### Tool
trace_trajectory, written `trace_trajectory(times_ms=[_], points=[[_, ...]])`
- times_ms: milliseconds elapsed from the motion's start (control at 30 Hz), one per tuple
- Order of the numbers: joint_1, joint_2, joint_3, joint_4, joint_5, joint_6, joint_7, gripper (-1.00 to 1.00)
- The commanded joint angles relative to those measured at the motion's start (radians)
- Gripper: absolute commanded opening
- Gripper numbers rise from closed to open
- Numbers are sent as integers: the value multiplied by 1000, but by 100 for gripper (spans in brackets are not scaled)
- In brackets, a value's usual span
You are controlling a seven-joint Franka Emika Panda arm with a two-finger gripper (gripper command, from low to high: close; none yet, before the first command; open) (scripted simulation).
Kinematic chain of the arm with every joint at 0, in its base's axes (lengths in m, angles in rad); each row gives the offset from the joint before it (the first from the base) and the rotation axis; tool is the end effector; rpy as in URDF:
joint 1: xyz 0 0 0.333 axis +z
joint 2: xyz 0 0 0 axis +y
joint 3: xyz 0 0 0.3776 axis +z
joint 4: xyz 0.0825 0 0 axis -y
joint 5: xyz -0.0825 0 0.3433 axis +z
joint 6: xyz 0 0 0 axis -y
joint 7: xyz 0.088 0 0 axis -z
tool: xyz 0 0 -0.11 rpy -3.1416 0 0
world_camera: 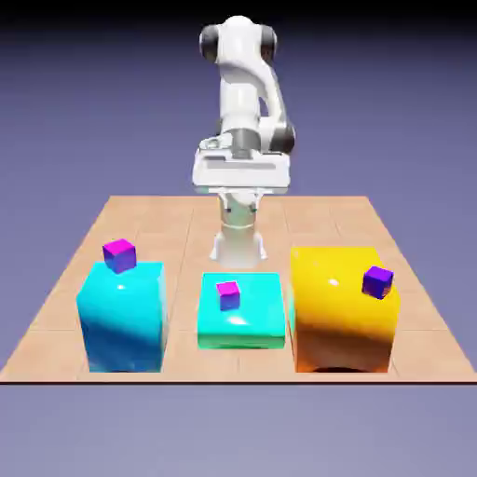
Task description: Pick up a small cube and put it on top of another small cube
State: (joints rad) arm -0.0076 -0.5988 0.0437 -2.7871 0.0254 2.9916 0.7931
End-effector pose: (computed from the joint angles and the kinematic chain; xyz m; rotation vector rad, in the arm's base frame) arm 0.3231 0.0127 0.5467 -2.4446 1.0015 -1.0337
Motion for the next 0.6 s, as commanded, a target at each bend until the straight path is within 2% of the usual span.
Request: trace_trajectory(times_ms=[0,567], points=[[-16,-24,36,19,21,-38,43,0],[-292,-430,652,342,380,-678,778,0]])
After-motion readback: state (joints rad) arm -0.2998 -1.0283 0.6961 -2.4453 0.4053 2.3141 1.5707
